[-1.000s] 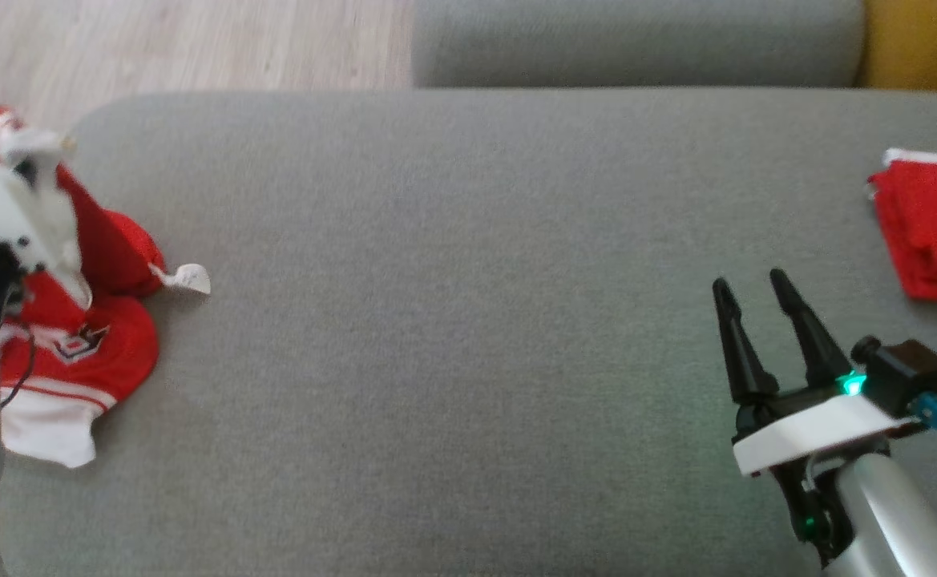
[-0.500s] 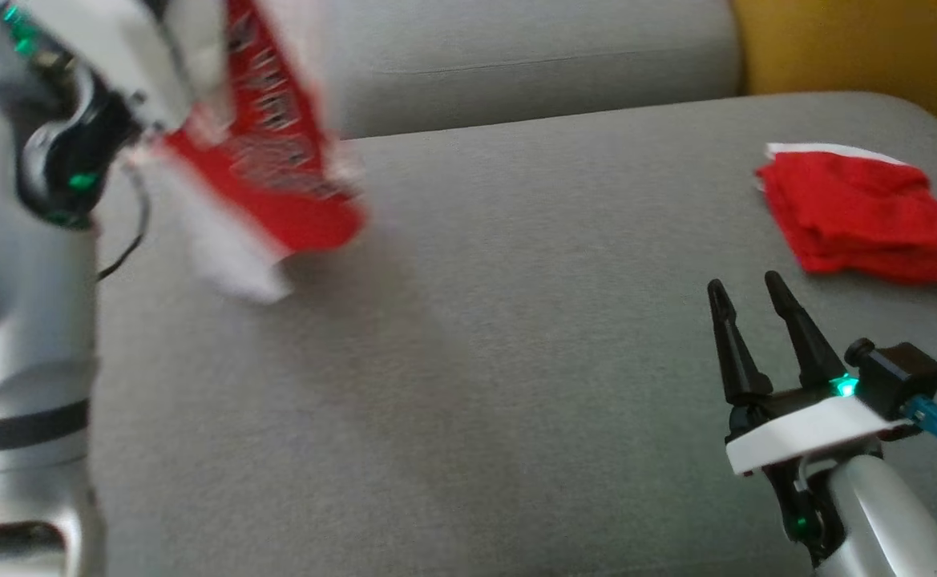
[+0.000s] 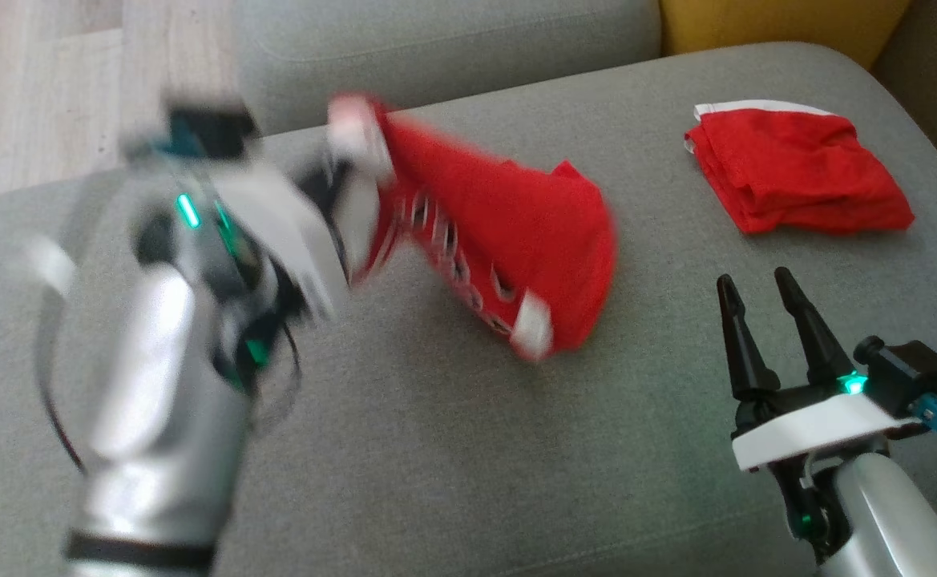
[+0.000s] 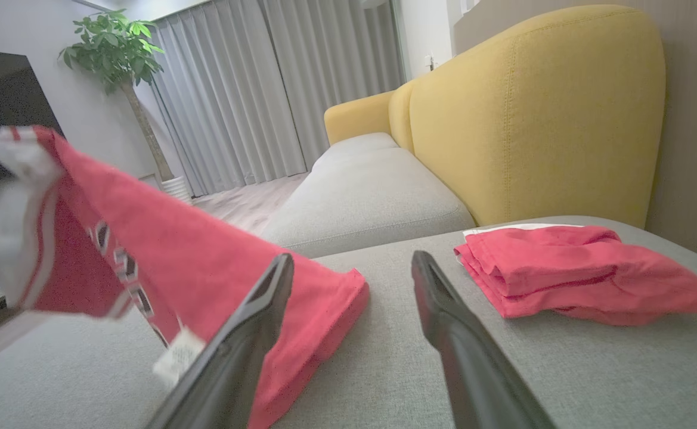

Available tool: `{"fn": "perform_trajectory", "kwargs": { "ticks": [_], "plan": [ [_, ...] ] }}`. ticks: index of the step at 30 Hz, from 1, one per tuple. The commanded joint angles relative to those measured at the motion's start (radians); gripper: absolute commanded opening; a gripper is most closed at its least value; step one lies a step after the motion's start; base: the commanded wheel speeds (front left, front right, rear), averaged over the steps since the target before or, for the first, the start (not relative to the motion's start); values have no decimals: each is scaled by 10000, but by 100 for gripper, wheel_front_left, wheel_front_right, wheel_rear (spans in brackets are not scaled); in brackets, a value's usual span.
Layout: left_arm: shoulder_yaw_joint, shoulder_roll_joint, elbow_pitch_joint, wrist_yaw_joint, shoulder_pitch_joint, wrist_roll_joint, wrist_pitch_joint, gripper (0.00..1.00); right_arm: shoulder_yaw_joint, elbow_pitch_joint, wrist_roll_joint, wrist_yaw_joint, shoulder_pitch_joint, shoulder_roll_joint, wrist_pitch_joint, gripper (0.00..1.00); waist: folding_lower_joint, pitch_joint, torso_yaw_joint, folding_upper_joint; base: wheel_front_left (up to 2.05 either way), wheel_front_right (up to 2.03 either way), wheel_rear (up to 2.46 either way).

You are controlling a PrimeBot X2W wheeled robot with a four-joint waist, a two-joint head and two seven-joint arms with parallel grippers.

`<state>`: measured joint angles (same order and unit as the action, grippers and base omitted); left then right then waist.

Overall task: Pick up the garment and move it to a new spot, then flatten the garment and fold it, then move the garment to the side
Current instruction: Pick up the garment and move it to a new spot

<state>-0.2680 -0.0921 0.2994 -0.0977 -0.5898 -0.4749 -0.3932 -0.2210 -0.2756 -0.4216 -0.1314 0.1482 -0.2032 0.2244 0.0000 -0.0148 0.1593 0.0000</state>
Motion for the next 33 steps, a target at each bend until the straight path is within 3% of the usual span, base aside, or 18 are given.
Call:
{"fn": "perform_trajectory", "kwargs": {
  "ticks": [1,6,7,8,9,16,23,26,30,33],
  "plan": [
    [135,-86,47,-66,-162,16,472,0,-227,332,-41,7,278,-121,62,100,0,-77,74,0,0,0,0],
    [-592,264,2256,-217,676,-75,2503,0,-461,266,-143,7,402,-146,40,100,0,-216,191,0,0,0,0],
    [-690,306,2696,-230,721,-133,2851,12,-504,254,-162,7,432,-161,35,100,0,-232,199,0,0,0,0],
    [-800,333,3052,-242,711,-147,3201,96,-539,241,-178,7,456,-185,26,100,0,-241,197,0,0,0,0],
    [-927,356,3355,-261,688,-218,3485,100,-559,227,-189,7,468,-213,24,100,0,-237,181,0,0,0,0],
    [-1656,331,4004,-322,18,-707,4457,100,-454,204,-182,7,366,-360,-20,100,0,-75,-142,0,0,0,0],
    [-1296,-824,2295,-250,-345,-990,4779,100,-55,437,-80,7,128,-474,-126,100,0,195,-497,0,0,0,0],
    [-1059,-1248,1527,67,-76,-864,4972,100,27,510,-43,7,44,-467,-155,100,0,248,-551,0,0,0,0],
    [-519,-1838,-18,1012,1119,-561,5677,100,93,638,-5,7,-157,-380,-160,100,0,295,-614,0,0,0,0],
    [-98,-1941,-993,1667,2353,-462,6172,100,95,692,6,7,-332,-306,-147,100,0,306,-637,0,0,0,0]
  ]
}}
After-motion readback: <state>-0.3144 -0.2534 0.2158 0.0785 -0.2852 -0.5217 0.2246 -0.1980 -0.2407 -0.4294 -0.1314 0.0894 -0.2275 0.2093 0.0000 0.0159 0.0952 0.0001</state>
